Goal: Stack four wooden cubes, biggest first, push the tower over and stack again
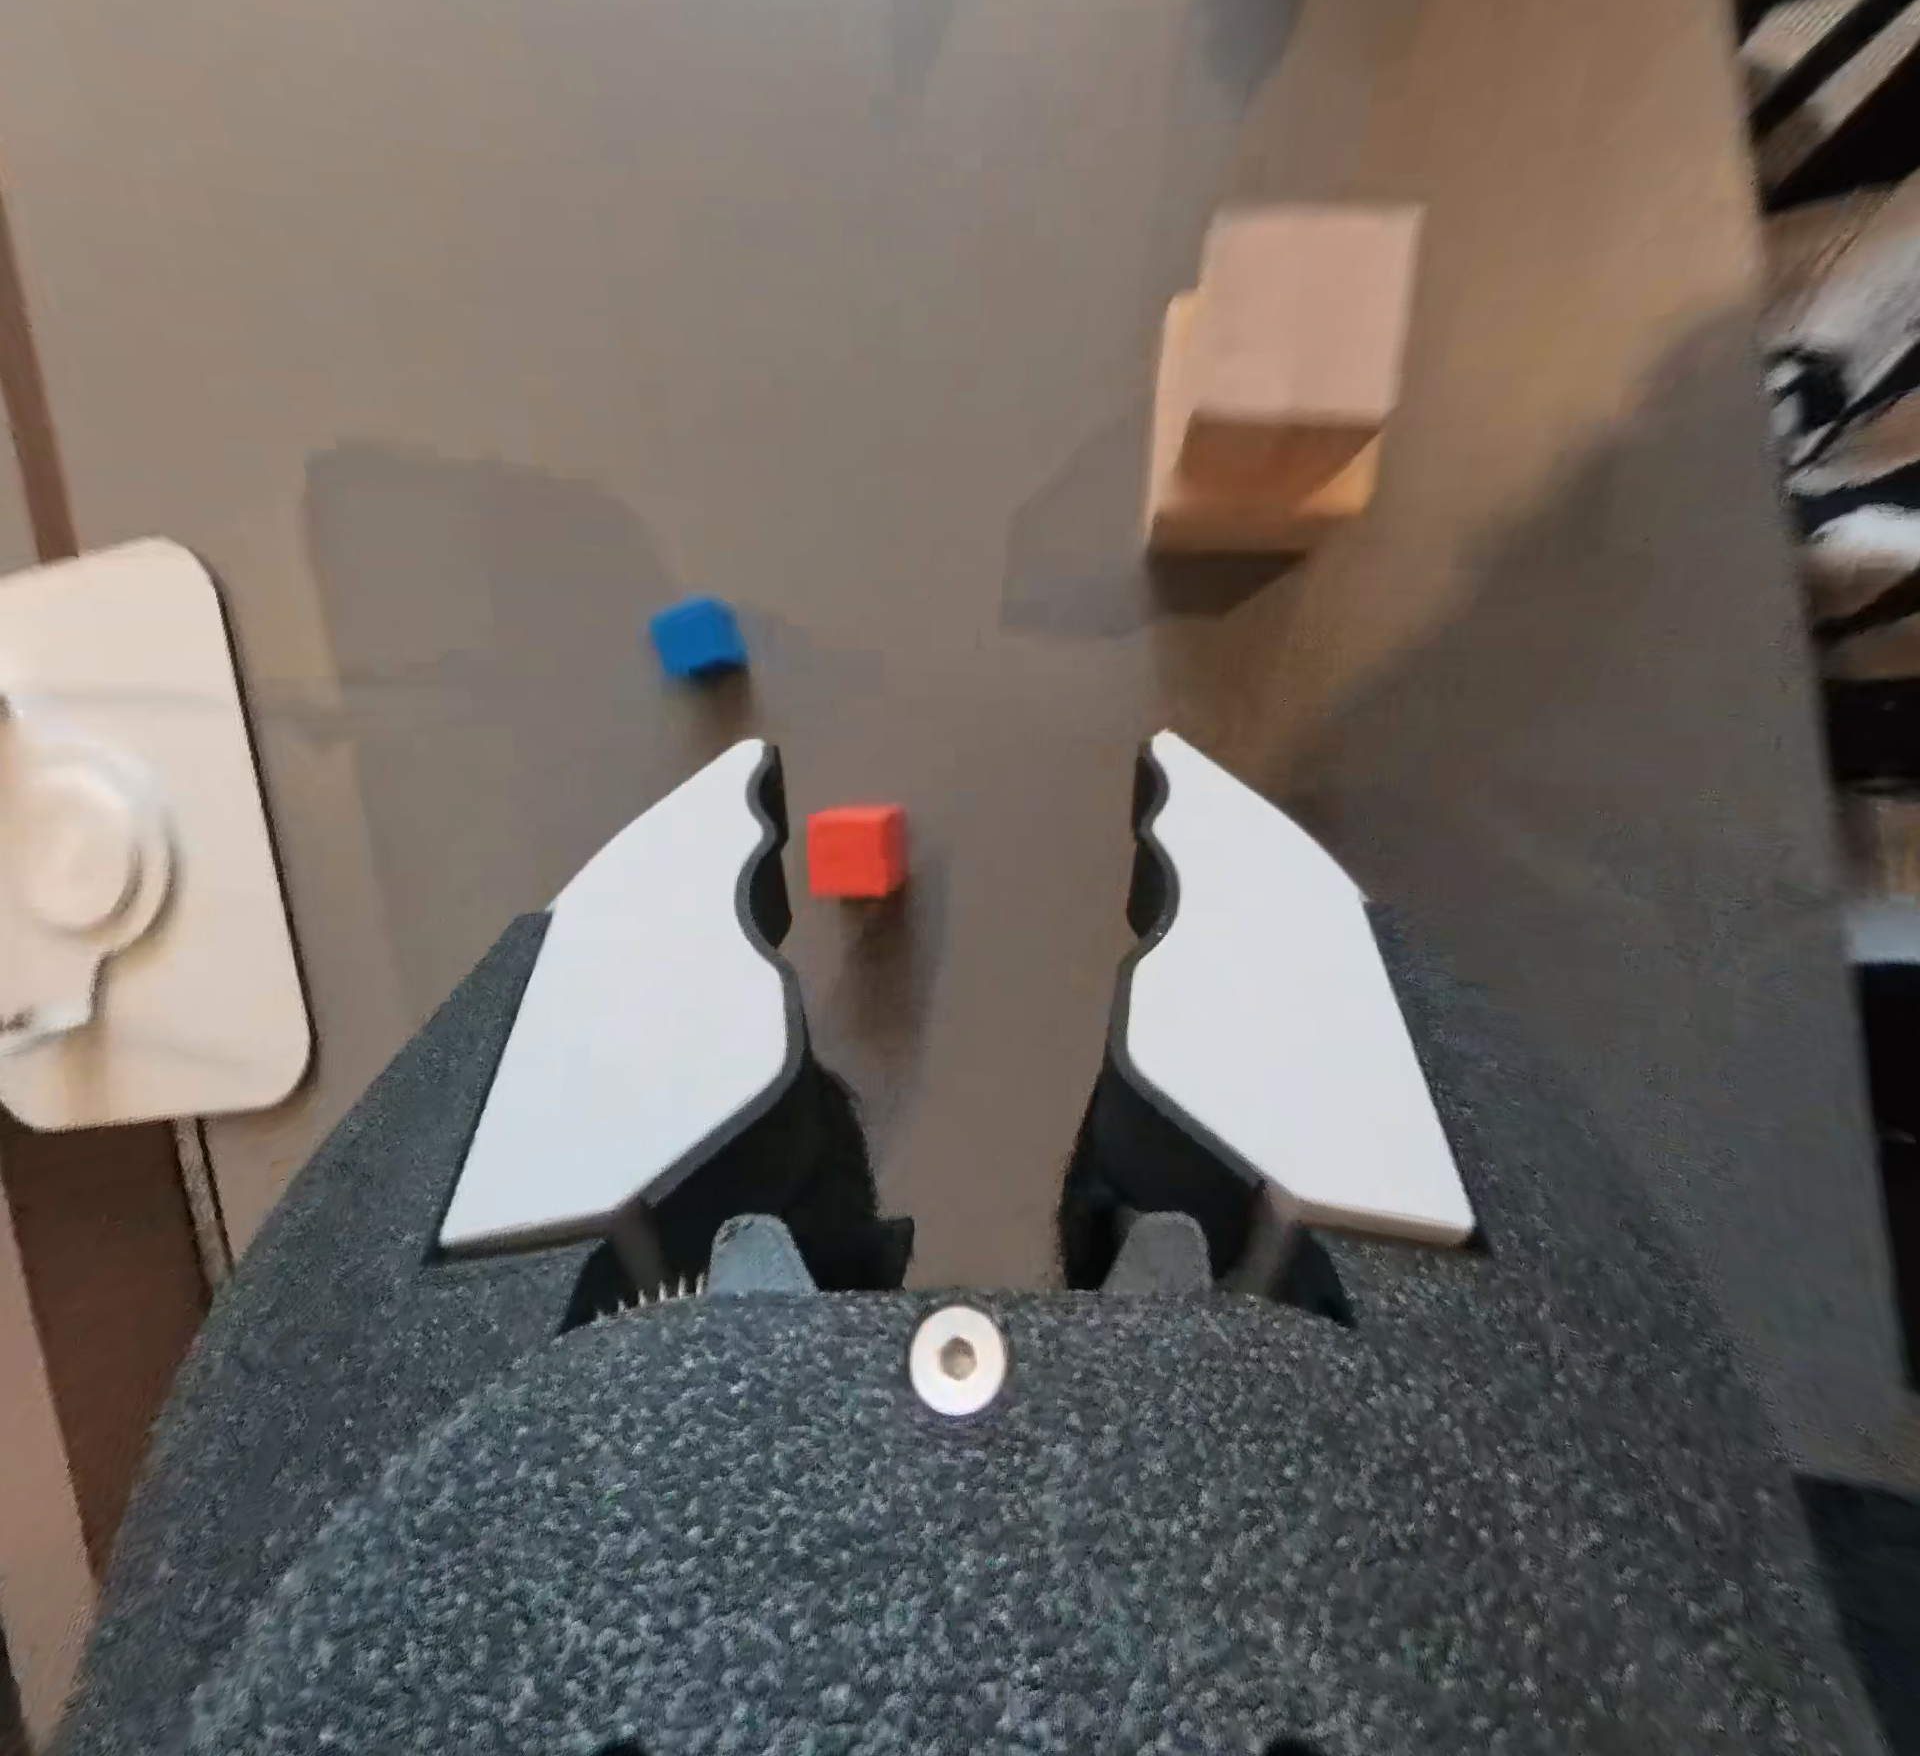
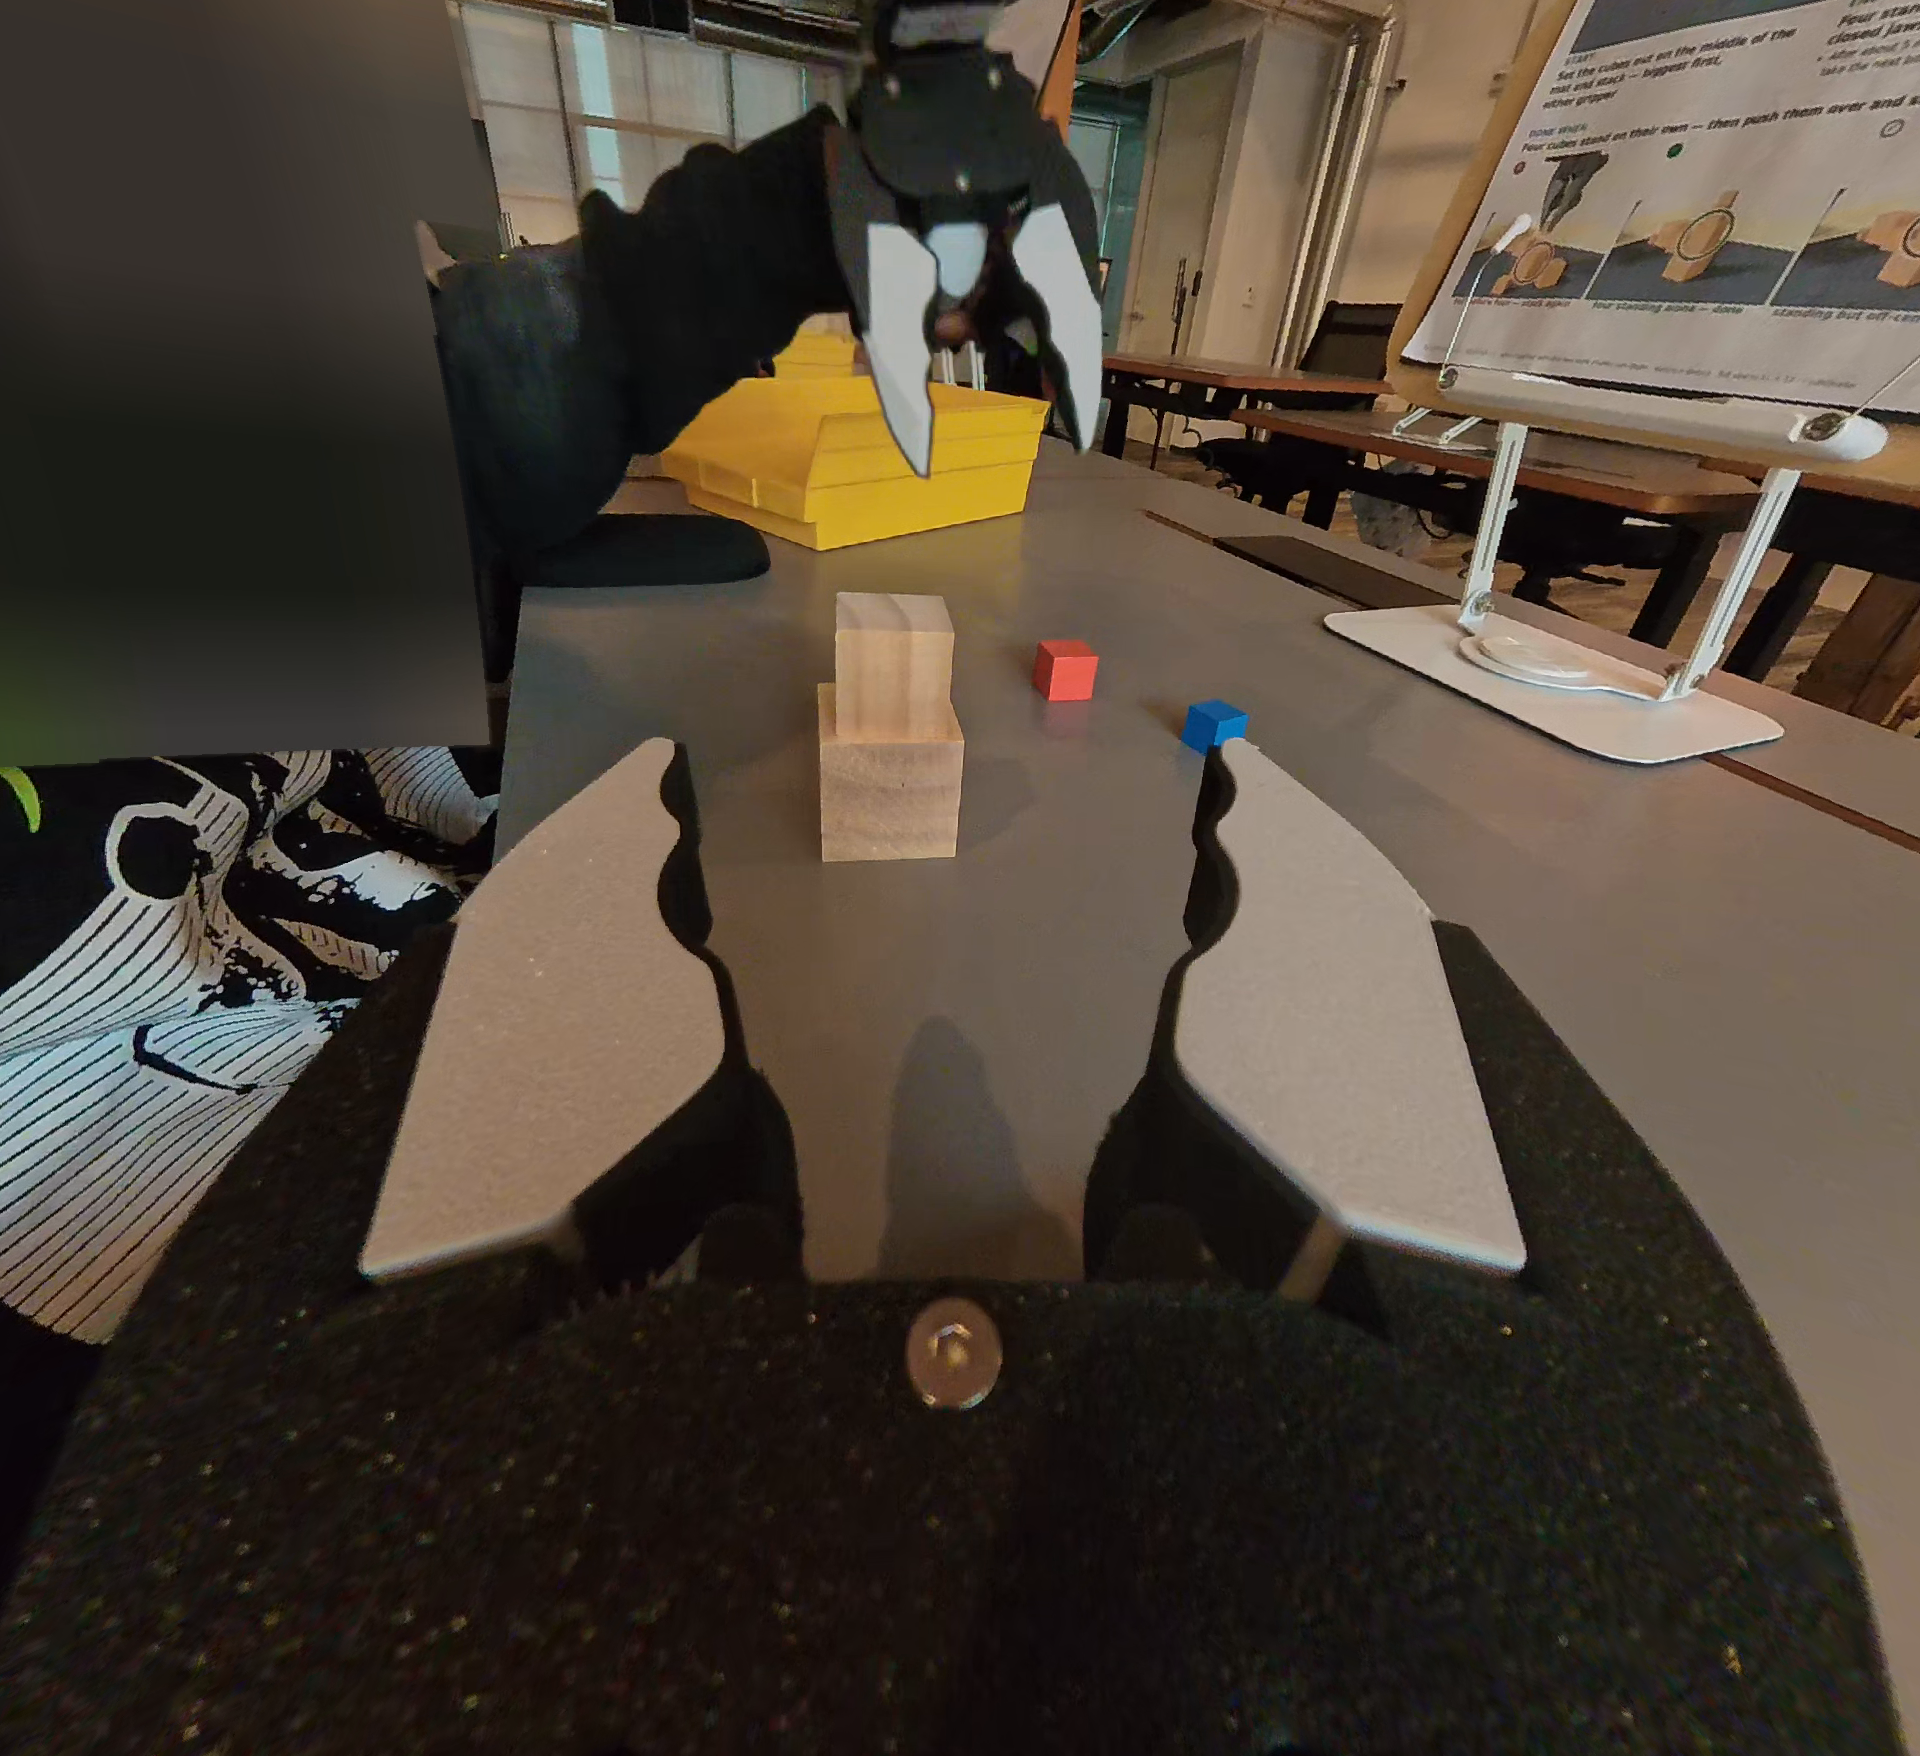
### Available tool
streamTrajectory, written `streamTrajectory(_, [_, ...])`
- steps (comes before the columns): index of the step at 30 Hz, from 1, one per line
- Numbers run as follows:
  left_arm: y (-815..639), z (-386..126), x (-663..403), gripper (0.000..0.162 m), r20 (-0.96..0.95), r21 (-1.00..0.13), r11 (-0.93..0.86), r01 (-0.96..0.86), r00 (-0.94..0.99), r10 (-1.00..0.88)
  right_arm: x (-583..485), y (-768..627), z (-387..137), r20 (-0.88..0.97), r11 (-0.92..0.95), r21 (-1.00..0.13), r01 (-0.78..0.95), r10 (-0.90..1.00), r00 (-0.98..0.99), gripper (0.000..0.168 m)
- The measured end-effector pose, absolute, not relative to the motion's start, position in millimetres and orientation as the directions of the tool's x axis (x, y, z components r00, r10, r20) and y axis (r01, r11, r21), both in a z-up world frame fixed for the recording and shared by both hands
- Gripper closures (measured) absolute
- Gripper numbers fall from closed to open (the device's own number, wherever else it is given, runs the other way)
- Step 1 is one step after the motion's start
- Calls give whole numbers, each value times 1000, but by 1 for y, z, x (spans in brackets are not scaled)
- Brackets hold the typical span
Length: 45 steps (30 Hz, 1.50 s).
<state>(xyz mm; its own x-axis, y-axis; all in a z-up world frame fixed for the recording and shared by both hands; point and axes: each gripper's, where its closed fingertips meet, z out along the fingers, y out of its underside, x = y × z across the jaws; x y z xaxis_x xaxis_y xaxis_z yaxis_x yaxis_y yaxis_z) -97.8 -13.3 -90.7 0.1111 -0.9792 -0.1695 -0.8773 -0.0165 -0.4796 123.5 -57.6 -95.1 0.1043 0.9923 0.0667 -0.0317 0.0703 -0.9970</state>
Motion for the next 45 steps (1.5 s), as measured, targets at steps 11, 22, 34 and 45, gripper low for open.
streamTrajectory(11, [29, -188, -151, 112, -155, -268, -139, -953, 185, -970, 124, -57, -95, 60, 64, -997, -35, 993, 104, 78])
streamTrajectory(22, [39, -199, -150, 135, -138, -281, -125, -952, 169, -976, 124, -57, -94, 63, 67, -997, -38, 993, 104, 79])
streamTrajectory(34, [-12, -90, -79, 136, -124, -489, -7, -872, 77, -989, 124, -57, -94, 63, 68, -997, -37, 992, 105, 79])
streamTrajectory(45, [-53, -95, -23, 136, -74, -390, -36, -920, 70, -995, 124, -58, -94, 65, 70, -997, -42, 993, 102, 79])
